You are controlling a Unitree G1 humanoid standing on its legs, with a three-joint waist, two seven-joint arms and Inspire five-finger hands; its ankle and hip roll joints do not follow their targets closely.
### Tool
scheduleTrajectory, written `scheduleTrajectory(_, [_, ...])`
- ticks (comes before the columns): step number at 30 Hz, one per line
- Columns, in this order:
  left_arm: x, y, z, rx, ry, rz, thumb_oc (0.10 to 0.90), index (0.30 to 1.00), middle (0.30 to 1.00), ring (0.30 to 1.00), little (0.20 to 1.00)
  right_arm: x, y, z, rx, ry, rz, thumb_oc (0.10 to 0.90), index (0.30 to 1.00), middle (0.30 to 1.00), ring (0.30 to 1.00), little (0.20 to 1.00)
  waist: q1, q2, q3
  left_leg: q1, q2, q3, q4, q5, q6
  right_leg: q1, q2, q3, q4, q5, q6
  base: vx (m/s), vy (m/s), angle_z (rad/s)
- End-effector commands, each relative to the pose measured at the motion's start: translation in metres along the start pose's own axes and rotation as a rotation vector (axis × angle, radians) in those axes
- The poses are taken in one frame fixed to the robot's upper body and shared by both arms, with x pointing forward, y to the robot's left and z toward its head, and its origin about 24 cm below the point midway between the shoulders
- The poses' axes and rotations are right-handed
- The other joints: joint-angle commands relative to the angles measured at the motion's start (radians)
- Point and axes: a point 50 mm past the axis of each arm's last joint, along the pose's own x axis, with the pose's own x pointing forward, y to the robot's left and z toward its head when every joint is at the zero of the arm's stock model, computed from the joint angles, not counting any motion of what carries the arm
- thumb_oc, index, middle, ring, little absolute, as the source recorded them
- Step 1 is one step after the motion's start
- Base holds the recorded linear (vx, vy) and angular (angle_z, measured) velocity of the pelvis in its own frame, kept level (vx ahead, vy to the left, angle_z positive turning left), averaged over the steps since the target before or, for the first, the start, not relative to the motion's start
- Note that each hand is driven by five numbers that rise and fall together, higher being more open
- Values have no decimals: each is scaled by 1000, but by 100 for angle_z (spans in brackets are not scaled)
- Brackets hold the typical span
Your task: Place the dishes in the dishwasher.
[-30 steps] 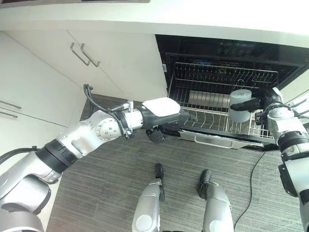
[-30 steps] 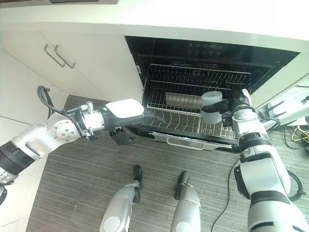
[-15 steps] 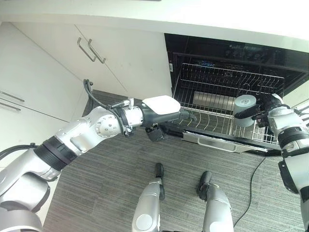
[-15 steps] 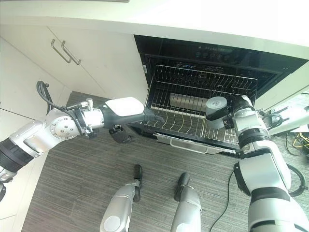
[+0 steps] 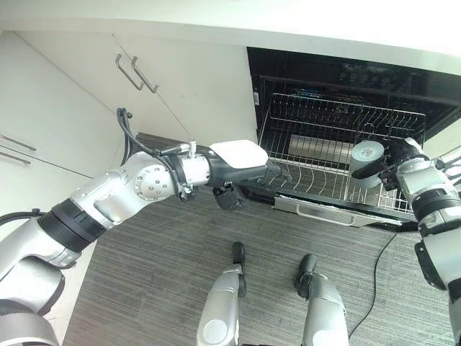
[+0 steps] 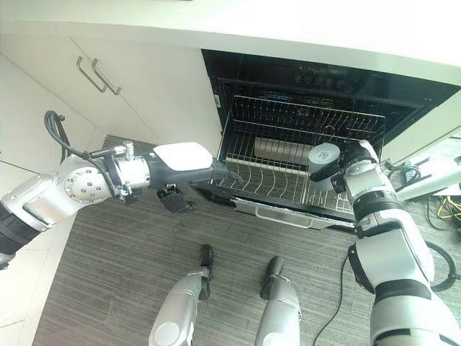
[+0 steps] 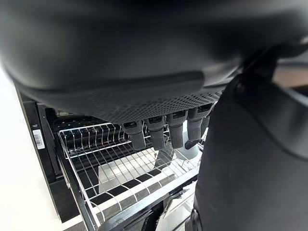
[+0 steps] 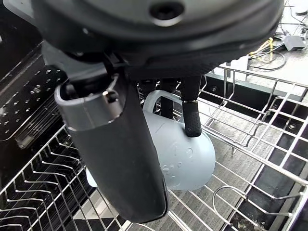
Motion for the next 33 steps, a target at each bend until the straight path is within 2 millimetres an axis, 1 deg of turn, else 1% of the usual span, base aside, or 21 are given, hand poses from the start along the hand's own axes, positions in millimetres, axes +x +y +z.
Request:
scheduleTrajectory(1, [-23, 36, 11, 46, -25, 171, 800, 900, 900, 900, 900, -2, -6, -33, -128, 103, -80, 800, 900, 900, 900, 900, -24, -19, 25, 14, 15, 152, 88, -198, 11, 65, 14, 87, -123, -41, 112, 4, 48, -4])
scheduleTrajectory(4, [-29, 26, 8, 34, 10, 172, 800, 900, 900, 900, 900, -12, -5, -35, -121, 56, -75, 800, 900, 900, 900, 900, -53, -29, 25, 16, 18, 167, 88, -205, 13, 57, 14, 98, -123, -41, 116, 12, 52, -16])
scheduleTrajectory(8, [-33, 16, 5, 23, 43, 178, 800, 900, 900, 900, 900, -25, 9, -44, -122, 24, -29, 800, 900, 900, 900, 900, -81, -39, 25, 20, 21, 178, 88, -211, 14, 52, 16, 109, -123, -44, 118, 6, 16, -2])
scheduleTrajectory(9, [-33, 13, 4, 21, 54, 179, 800, 900, 900, 900, 900, -30, 18, -49, -121, 9, -13, 800, 900, 900, 900, 900, -92, -43, 25, 21, 22, 181, 88, -213, 14, 49, 17, 114, -123, -44, 120, 11, 21, -3])
scheduleTrajectory(11, [-33, 9, 3, 18, 66, 180, 800, 900, 900, 900, 900, -35, 24, -53, -114, -7, -3, 800, 900, 900, 900, 900, -102, -48, 25, 22, 23, 184, 88, -215, 15, 47, 17, 118, -123, -44, 121, 3, 15, -6])
scheduleTrajectory(12, [-35, 3, 0, 17, 84, 190, 800, 900, 900, 900, 900, -44, 30, -60, -114, -35, 15, 800, 900, 900, 900, 900, -117, -57, 25, 24, 24, 190, 88, -217, 15, 44, 18, 125, -123, -44, 123, -5, 14, -4])
scheduleTrajectory(17, [-37, -7, -6, 12, 118, 195, 800, 900, 900, 900, 900, -58, 39, -74, -127, -69, 43, 800, 900, 900, 900, 900, -141, -69, 25, 26, 28, 195, 88, -218, 16, 38, 22, 134, -123, -41, 125, -5, 9, -7])
scheduleTrajectory(21, [-41, -18, -11, 4, 141, 195, 800, 900, 900, 900, 900, -67, 35, -81, -127, -102, 39, 800, 900, 900, 900, 900, -157, -77, 25, 34, 28, 199, 88, -219, 15, 42, 25, 141, -123, -42, 126, 0, 2, -1])
scheduleTrajectory(25, [-44, -28, -13, -3, 155, 198, 800, 900, 900, 900, 900, -72, 28, -78, -135, -140, 36, 800, 900, 900, 900, 900, -166, -81, 25, 41, 30, 204, 88, -219, 13, 46, 26, 143, -123, -43, 125, 0, 4, -1])
scheduleTrajectory(30, [-46, -41, -14, -13, 167, 206, 800, 900, 900, 900, 900, -78, 18, -70, -136, -178, 16, 800, 900, 900, 900, 900, -175, -81, 25, 48, 31, 208, 88, -221, 12, 48, 28, 146, -123, -45, 122, -8, 21, -5])
scheduleTrajectory(33, [-45, -46, -13, -21, 171, 211, 800, 900, 900, 900, 900, -78, 17, -68, -135, -191, 4, 800, 900, 900, 900, 900, -177, -80, 25, 54, 31, 210, 88, -221, 10, 54, 28, 145, -123, -47, 121, 4, 31, -12])
